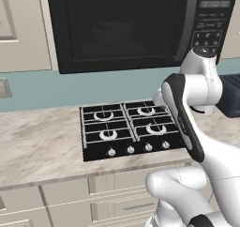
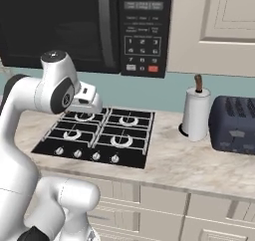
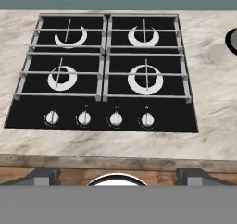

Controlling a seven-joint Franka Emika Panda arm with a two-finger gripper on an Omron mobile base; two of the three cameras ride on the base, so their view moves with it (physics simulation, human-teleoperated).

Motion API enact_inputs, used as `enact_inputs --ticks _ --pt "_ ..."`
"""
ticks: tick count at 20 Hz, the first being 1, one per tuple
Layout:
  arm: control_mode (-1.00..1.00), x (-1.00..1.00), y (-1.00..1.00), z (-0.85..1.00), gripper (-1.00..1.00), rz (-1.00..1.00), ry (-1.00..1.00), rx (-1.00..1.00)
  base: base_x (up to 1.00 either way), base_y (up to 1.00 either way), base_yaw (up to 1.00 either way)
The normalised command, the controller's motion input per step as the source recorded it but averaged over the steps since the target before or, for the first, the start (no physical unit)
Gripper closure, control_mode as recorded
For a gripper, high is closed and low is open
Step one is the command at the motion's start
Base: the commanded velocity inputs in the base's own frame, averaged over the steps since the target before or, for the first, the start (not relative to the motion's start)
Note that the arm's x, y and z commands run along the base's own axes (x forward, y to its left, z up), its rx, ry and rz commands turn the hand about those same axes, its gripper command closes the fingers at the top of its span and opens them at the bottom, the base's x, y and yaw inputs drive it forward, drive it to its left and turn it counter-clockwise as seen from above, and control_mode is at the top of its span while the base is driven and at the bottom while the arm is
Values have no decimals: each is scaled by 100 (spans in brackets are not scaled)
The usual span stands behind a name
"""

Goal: The microwave is finished heating the chicken drumstick and avocado. Take the bowl containing the food and place it on the dining counter.

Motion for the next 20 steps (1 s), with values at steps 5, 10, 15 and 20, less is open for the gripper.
enact_inputs --ticks 5,10,15,20 --pt "100 0 0 0 -100 0 0 0 -9 -53 0" --pt "100 0 0 0 -100 0 0 0 -17 -43 0" --pt "-100 0 0 0 -100 0 0 0 -1 -1 0" --pt "-100 0 0 0 -100 0 0 0 0 0 0"
